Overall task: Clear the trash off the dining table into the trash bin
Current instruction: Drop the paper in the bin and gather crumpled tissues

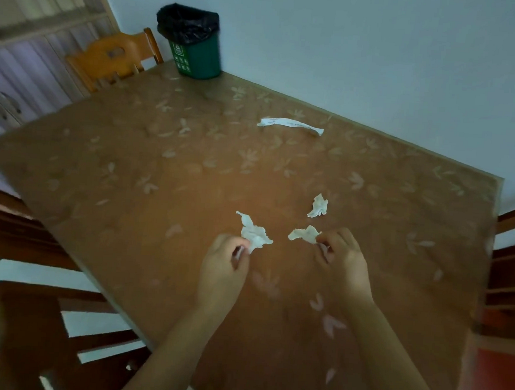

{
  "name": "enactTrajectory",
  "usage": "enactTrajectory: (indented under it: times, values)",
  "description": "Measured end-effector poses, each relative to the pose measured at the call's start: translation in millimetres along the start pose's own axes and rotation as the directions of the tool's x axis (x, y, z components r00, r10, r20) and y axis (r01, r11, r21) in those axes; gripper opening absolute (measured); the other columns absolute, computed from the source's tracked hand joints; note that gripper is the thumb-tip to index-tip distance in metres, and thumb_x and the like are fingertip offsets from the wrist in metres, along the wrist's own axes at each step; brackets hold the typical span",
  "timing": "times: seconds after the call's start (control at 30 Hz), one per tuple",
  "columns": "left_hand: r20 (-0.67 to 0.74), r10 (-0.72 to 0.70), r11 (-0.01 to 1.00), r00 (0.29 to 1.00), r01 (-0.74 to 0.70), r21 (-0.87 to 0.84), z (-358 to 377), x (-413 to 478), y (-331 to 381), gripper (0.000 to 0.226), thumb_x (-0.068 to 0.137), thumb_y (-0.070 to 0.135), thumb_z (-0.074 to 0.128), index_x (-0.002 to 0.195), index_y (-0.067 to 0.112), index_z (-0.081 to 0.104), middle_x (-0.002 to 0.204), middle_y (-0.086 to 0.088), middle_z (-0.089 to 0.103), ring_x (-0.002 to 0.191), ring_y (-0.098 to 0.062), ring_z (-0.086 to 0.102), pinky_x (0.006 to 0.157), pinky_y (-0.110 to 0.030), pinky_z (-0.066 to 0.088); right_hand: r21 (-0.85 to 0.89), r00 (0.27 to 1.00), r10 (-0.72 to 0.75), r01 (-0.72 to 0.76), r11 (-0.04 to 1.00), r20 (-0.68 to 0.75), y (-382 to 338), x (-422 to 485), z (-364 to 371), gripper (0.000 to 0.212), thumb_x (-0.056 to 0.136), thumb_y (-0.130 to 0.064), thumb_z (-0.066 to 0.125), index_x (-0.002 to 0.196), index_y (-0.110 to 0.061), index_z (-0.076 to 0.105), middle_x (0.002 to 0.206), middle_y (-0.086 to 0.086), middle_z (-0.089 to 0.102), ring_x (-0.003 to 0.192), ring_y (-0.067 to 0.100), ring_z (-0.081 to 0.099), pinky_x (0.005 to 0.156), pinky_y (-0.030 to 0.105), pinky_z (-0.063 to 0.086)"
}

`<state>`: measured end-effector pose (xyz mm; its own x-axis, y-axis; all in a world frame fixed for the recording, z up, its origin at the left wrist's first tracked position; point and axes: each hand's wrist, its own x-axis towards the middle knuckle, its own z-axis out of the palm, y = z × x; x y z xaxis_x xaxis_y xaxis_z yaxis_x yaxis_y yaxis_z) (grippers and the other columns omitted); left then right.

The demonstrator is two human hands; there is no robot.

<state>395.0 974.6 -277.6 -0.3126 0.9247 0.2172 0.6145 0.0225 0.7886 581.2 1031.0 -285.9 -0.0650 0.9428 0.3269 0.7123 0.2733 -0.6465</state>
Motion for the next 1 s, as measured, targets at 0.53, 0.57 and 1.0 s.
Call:
enactTrajectory:
  times: [0.53,0.57,1.0]
  values:
    - [-0.459,-0.134,0.980,0.878,0.186,0.069,-266.9,-188.0,-66.2,0.015,0.083,0.008,0.062,0.093,0.019,0.061,0.085,0.011,0.053,0.074,0.002,0.050,0.063,-0.008,0.034,0.064,0.900,-0.410,0.405,0.912,0.147,-254.2,-175.5,46.9,0.009,0.075,-0.003,0.066,0.077,-0.010,0.061,0.084,0.009,0.059,0.068,0.023,0.057,0.057,0.019,0.038]
    - [-0.483,-0.158,0.976,0.861,0.212,0.058,-282.8,-203.5,-75.9,0.014,0.083,0.008,0.062,0.092,0.018,0.061,0.085,0.011,0.053,0.075,0.003,0.050,0.063,-0.007,0.033,0.075,0.886,-0.427,0.421,0.904,0.180,-269.4,-187.2,54.8,0.007,0.076,-0.006,0.066,0.078,-0.010,0.061,0.083,0.008,0.058,0.068,0.022,0.056,0.059,0.017,0.036]
    - [-0.665,-0.444,0.868,0.600,0.473,-0.153,-391.4,-302.8,-200.0,0.017,0.083,0.007,0.061,0.090,0.022,0.058,0.084,0.008,0.058,0.080,0.003,0.054,0.066,0.001,0.033,0.331,0.564,-0.723,0.646,0.687,0.399,-414.4,-257.9,185.1,0.008,0.077,-0.002,0.065,0.084,-0.004,0.063,0.082,0.012,0.062,0.072,0.019,0.057,0.070,0.018,0.045]
